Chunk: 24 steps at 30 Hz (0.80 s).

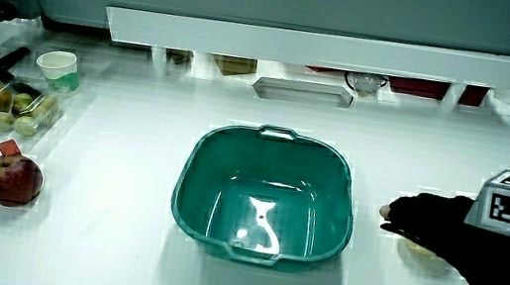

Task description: Pick pear from desk

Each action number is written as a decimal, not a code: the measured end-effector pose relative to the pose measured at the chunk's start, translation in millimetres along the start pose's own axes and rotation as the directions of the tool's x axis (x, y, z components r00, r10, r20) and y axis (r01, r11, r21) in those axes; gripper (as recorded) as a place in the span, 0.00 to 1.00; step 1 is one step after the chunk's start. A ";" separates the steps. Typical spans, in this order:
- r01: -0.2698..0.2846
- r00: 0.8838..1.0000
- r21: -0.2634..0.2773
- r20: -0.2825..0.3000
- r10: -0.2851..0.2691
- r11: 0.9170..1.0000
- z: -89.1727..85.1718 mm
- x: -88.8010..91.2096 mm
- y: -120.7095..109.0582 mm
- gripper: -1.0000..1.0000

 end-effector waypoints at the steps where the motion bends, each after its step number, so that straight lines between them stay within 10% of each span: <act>1: 0.005 0.999 -0.014 -0.036 -0.006 1.000 2.2 4.5 1.4 0.50; 9: 0.123 0.992 0.064 -0.032 -0.121 0.990 14.6 43.5 20.1 0.50; 24: 0.273 0.939 -0.085 -0.192 -0.285 0.958 -0.2 121.9 63.2 0.50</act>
